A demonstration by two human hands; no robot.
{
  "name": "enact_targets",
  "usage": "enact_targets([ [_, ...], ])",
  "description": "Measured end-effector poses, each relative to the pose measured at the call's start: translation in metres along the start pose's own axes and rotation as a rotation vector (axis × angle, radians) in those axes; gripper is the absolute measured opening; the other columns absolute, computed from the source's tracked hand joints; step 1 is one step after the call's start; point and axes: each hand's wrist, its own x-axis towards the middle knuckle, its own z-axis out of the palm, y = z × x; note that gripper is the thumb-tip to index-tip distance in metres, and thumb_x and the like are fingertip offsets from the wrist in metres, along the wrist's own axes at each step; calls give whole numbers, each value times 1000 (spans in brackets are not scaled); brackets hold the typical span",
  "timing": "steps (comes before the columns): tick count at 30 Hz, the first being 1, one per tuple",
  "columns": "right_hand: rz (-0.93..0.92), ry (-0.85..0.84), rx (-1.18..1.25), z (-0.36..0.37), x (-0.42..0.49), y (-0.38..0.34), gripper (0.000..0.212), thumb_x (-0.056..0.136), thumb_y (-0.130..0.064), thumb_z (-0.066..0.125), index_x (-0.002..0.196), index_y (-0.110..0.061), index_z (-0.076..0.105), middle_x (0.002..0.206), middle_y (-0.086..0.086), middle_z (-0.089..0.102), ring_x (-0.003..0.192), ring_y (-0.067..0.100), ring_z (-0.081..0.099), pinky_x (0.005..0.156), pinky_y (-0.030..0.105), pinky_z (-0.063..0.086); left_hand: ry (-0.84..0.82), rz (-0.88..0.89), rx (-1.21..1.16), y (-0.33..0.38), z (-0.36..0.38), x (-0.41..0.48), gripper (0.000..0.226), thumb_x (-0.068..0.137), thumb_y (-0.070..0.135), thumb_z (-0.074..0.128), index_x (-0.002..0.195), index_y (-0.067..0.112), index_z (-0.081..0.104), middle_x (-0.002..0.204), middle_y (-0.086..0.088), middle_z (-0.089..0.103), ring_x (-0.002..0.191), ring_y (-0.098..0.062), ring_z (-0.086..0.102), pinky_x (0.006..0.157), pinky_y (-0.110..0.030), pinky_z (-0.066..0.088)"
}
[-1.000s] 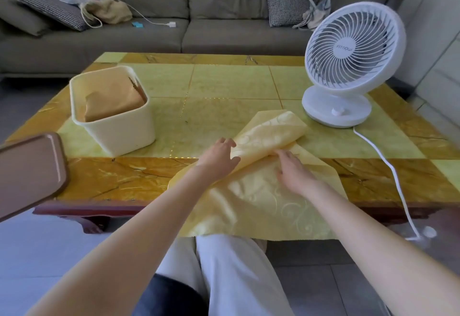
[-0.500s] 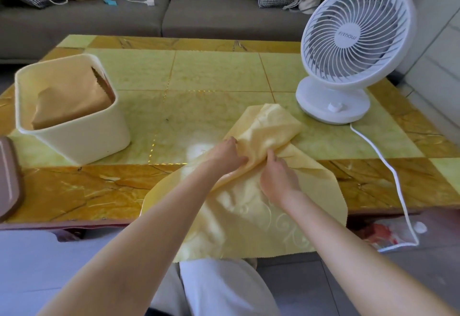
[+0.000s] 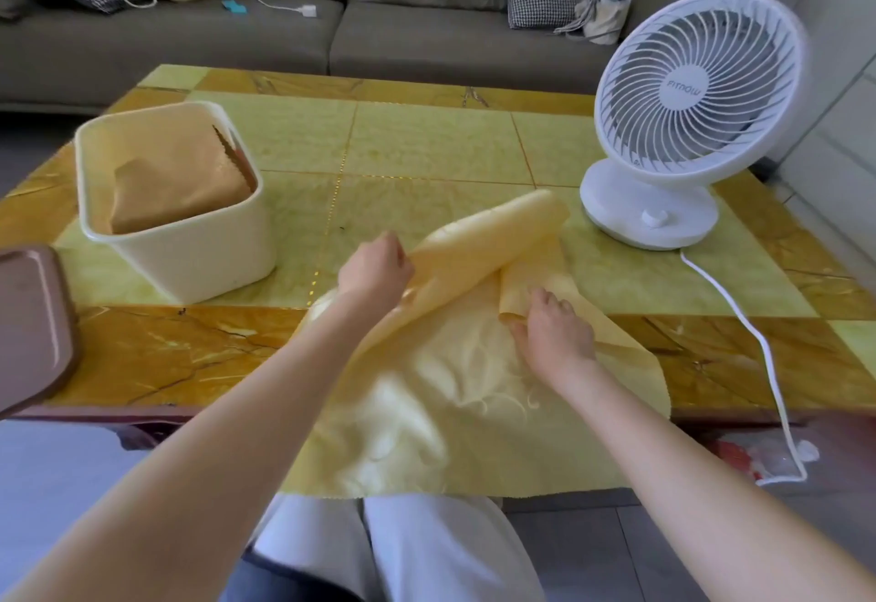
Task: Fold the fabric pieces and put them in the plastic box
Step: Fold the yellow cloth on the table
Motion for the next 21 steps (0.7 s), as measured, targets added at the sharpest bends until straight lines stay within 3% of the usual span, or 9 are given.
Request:
enact_targets([
  [2, -9, -11, -39, -1, 5, -2, 43, 97, -41, 40, 129, -10, 39, 125, 9, 49, 116, 27, 48, 79, 37, 44, 57, -68, 26, -19, -17, 2, 15, 91, 17, 47, 100, 7, 53, 93, -13, 64, 77, -30, 57, 58, -33, 41],
  [5, -10, -38, -104, -3, 13, -5, 46, 96, -44, 40, 130, -13, 43, 125, 8, 48, 114, 27, 49, 80, 36, 44, 96, -139, 77, -31, -27, -3, 31, 90, 7, 41, 121, 4, 42, 106, -17, 59, 88, -35, 57, 64, -37, 41],
  [8, -6, -70, -94, -7, 19, -4, 45, 97, -46, 38, 129, -16, 47, 124, 8, 47, 112, 28, 49, 83, 37, 44, 111, -41, -7, -23, -19, -16, 33, 86, -1, 41, 118, 8, 38, 114, -13, 50, 85, -31, 51, 64, -37, 38],
  [10, 21, -87, -1, -10, 23, 0, 41, 98, -41, 35, 129, -18, 49, 125, 7, 46, 111, 28, 50, 86, 37, 44, 15, 136, -40, -12, -5, -25, 29, 88, 7, 48, 116, 12, 44, 118, -10, 47, 93, -30, 53, 69, -37, 42],
  [12, 52, -123, 78, -17, 29, 4, 38, 97, -28, 34, 129, -20, 52, 128, 7, 47, 113, 28, 50, 89, 37, 45, -147, 265, 20, -4, 12, -33, 34, 91, 21, 51, 125, 17, 46, 129, -5, 44, 115, -28, 47, 88, -40, 43],
  [16, 95, -176, 187, -29, 44, 16, 36, 92, -16, 37, 115, -16, 65, 123, 9, 58, 111, 31, 53, 91, 38, 47, -312, 310, 234, 4, 38, -35, 43, 93, 39, 45, 135, 28, 39, 144, 2, 34, 130, -23, 33, 100, -44, 30],
  [19, 214, -124, 291, -23, 54, 25, 40, 95, -23, 41, 130, -5, 49, 132, 17, 47, 120, 36, 46, 98, 42, 44, -292, 319, 289, 4, 45, -32, 44, 93, 40, 45, 135, 29, 41, 145, 1, 34, 131, -23, 31, 100, -45, 29],
  [21, 287, -106, 359, -18, 61, 27, 56, 94, -31, 51, 135, 3, 34, 136, 21, 42, 124, 37, 43, 100, 43, 42, -303, 327, 287, 5, 46, -29, 47, 92, 43, 46, 137, 31, 39, 146, 3, 32, 133, -22, 29, 101, -44, 28],
])
